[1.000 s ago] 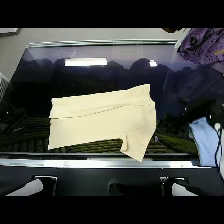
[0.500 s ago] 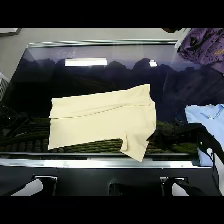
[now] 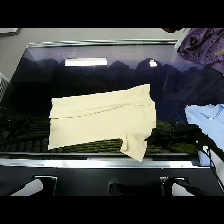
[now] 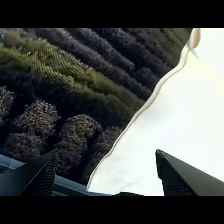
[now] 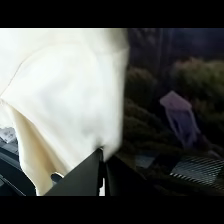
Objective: Fold the clothes and pants, and hang the long-sleeved shirts on hangers.
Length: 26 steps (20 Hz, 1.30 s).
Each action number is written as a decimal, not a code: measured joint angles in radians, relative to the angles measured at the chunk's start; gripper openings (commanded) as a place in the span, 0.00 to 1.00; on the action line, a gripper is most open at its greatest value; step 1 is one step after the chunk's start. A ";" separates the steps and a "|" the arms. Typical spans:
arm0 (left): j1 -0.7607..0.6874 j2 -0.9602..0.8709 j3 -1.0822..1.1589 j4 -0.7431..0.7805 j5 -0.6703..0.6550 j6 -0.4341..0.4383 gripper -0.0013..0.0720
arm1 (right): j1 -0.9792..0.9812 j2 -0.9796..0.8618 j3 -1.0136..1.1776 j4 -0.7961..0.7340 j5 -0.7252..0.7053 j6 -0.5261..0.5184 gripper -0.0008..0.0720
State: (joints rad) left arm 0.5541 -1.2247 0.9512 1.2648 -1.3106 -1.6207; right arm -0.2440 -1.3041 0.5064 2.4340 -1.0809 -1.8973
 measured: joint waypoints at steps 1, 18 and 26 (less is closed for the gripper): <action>0.023 0.000 -0.023 -0.032 -0.003 0.034 0.99 | 0.000 0.002 0.000 0.002 -0.001 -0.003 0.05; 0.095 -0.053 -0.339 -0.214 -0.019 0.219 0.84 | 0.000 0.132 -0.002 0.016 -0.037 0.005 0.05; 0.042 -0.070 -0.349 -0.218 0.031 0.226 0.04 | 0.000 0.137 0.000 0.016 -0.041 0.019 0.05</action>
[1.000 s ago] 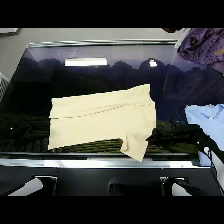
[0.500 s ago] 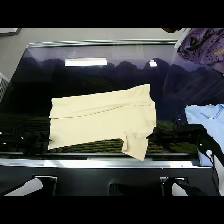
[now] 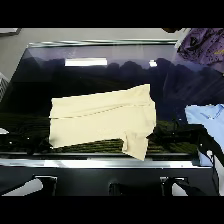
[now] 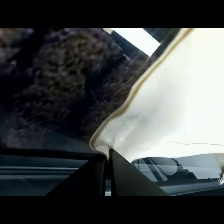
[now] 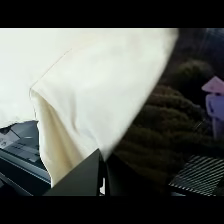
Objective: Fold the clothes and pants, and hang the long-sleeved shirts on hangers.
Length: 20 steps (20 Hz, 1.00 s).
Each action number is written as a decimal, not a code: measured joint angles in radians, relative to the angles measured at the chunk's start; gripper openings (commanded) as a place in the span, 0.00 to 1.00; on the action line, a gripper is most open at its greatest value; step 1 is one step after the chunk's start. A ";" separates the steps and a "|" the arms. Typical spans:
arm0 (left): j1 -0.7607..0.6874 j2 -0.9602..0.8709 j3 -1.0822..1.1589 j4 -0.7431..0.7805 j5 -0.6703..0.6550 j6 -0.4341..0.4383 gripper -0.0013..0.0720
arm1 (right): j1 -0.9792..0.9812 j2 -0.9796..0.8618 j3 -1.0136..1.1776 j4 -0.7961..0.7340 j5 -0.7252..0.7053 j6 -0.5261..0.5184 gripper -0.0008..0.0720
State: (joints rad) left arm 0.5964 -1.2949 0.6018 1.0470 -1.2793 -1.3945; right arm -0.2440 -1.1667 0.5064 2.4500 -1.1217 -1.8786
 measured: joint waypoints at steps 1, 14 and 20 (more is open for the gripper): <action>-0.001 0.005 0.002 -0.007 0.003 0.000 0.04 | 0.000 0.005 0.002 -0.001 -0.004 0.002 0.05; -0.005 0.536 0.027 0.140 -0.163 -0.299 0.03 | 0.000 0.615 0.033 -0.219 -0.336 0.390 0.05; -0.039 0.569 0.037 0.116 -0.087 -0.302 0.03 | 0.000 0.605 0.080 -0.227 -0.305 0.413 0.05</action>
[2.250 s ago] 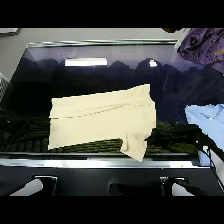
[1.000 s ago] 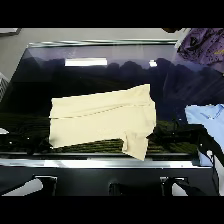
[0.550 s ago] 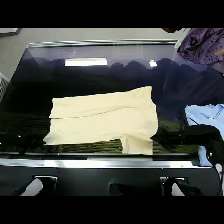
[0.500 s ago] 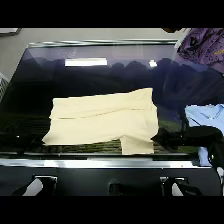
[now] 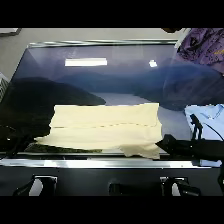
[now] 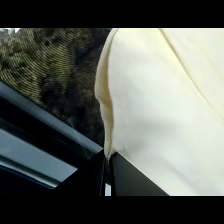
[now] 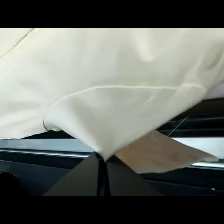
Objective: Fold the clothes and pants, and hang the long-sleeved shirts on hangers.
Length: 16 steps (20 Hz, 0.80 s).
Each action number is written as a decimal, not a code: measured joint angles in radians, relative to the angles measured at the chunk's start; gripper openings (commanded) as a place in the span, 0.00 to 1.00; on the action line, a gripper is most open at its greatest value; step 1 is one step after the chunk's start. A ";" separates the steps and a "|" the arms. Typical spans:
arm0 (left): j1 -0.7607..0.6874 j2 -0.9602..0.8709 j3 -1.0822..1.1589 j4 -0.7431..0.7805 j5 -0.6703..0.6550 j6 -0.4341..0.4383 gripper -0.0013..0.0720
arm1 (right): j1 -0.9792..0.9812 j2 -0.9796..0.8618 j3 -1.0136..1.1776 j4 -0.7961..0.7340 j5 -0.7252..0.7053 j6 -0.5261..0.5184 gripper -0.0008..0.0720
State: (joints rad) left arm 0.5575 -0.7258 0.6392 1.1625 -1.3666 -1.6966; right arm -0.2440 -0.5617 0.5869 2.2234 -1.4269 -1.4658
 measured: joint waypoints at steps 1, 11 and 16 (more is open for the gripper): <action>-0.016 -0.024 0.009 -0.006 0.029 0.010 0.03 | 0.000 -0.047 0.021 0.005 0.025 -0.019 0.05; -0.211 -0.518 0.281 -0.033 0.281 0.074 0.03 | 0.005 -0.707 0.402 0.085 0.237 -0.225 0.05; -0.261 -0.743 0.460 -0.025 0.315 0.098 0.03 | 0.071 -0.938 0.577 0.072 0.319 -0.250 0.05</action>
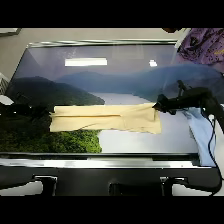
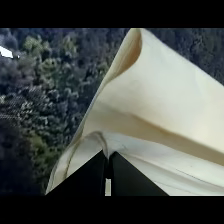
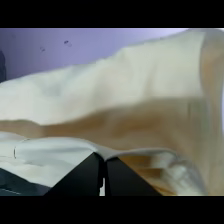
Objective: Fold the clothes and pants, and hang the long-sleeved shirts on hangers.
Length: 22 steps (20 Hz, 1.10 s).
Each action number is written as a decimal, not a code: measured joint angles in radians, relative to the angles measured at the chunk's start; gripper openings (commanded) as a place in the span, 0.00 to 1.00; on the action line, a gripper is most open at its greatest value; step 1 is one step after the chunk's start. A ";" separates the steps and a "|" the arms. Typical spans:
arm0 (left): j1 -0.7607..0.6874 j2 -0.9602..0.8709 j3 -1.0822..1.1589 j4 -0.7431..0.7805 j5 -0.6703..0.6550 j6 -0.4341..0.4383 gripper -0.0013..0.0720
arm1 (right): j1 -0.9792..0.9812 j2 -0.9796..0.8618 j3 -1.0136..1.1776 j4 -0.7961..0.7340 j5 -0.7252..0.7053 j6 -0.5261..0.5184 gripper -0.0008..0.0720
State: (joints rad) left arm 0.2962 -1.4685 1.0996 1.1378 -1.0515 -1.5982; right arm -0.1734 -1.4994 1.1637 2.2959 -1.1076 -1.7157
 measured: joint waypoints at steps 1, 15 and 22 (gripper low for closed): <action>-0.008 -0.038 0.036 0.006 0.006 0.003 0.03 | 0.012 -0.031 0.023 -0.011 0.019 0.007 0.05; -0.067 -0.232 0.282 0.042 -0.003 0.027 0.79 | -0.004 -0.145 0.174 -0.056 -0.033 0.067 0.81; -0.050 -0.137 0.388 0.107 -0.115 0.002 0.85 | -0.197 -0.151 0.208 -0.058 -0.256 -0.042 0.94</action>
State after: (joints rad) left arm 0.2466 -1.6051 1.4872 1.2449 -1.1664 -1.5959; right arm -0.3706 -1.6505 1.3712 2.2375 -1.3636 -1.7573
